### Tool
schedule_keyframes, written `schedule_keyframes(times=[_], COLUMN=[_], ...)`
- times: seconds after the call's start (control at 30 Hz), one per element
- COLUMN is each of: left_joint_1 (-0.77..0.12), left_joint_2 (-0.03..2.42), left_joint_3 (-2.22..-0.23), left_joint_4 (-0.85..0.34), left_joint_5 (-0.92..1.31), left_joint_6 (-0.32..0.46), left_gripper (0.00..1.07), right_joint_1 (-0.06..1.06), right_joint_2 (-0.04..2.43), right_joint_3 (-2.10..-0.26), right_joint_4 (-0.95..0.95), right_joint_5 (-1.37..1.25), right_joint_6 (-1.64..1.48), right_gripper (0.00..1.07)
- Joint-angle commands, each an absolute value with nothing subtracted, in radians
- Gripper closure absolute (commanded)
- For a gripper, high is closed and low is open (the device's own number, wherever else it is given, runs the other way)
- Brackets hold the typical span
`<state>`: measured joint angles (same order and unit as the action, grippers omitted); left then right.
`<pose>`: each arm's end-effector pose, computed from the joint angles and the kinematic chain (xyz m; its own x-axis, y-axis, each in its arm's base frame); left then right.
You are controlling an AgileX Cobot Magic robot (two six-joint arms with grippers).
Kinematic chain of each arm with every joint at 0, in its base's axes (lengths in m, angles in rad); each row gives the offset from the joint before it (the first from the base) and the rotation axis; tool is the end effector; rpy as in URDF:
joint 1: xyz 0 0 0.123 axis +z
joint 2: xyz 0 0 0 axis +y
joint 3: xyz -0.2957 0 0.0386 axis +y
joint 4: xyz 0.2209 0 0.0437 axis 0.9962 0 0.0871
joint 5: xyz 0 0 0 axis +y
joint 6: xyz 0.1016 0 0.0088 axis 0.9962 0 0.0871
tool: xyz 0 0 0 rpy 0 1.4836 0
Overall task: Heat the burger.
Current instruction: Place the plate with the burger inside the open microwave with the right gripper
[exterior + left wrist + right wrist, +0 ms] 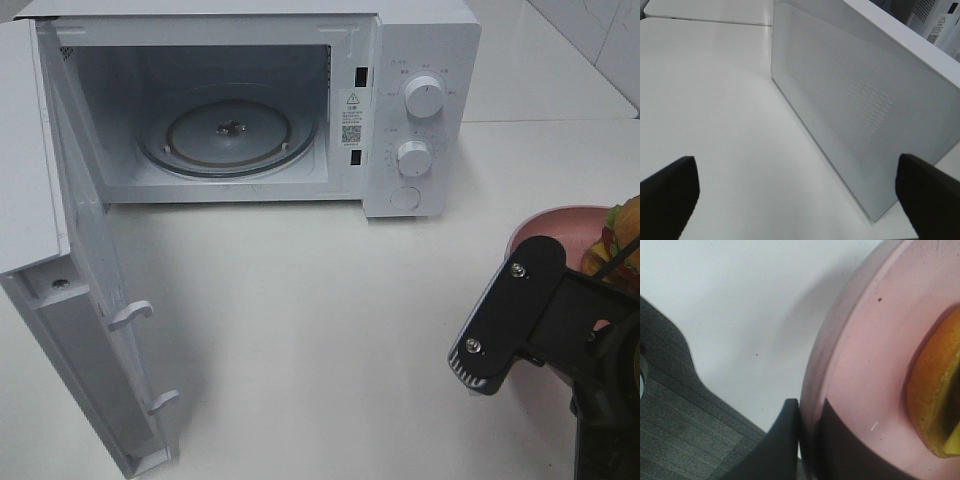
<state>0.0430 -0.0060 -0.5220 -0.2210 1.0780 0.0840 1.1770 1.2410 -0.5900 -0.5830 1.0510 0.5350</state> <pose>-0.0363 -0.0213 0.2650 -0.4396 -0.0404 -0.8973 0.1218 0.9871 -0.1041 0.1011 0.1163 0.2267 -0.5487 -0.8243 -0.1397 -0.7022 0.5451 -0.4581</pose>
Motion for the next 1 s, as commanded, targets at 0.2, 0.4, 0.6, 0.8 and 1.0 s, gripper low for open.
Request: schedule_keyframes(times=[0.2, 0.4, 0.6, 0.8, 1.0], left_joint_1=[0.046, 0.046, 0.046, 0.046, 0.046], left_joint_2=[-0.024, -0.024, -0.024, -0.024, -0.024], left_joint_3=[-0.517, -0.517, -0.517, -0.517, -0.517], left_joint_4=[-0.221, -0.221, -0.221, -0.221, -0.221], left_joint_5=[1.068, 1.068, 1.068, 1.068, 1.068], left_joint_6=[0.085, 0.085, 0.085, 0.085, 0.085], left_gripper=[0.07, 0.07, 0.07, 0.07, 0.07], right_joint_1=[1.181, 1.181, 1.181, 1.181, 1.181], right_joint_2=[1.235, 1.235, 1.235, 1.235, 1.235], right_joint_3=[-0.587, -0.587, -0.587, -0.587, -0.587], right_joint_4=[-0.65, -0.656, -0.656, -0.709, -0.759], right_joint_5=[1.042, 0.948, 0.894, 0.84, 0.789], right_joint_6=[0.428, 0.311, 0.247, 0.197, 0.133], right_gripper=[1.07, 1.07, 1.07, 1.07, 1.07])
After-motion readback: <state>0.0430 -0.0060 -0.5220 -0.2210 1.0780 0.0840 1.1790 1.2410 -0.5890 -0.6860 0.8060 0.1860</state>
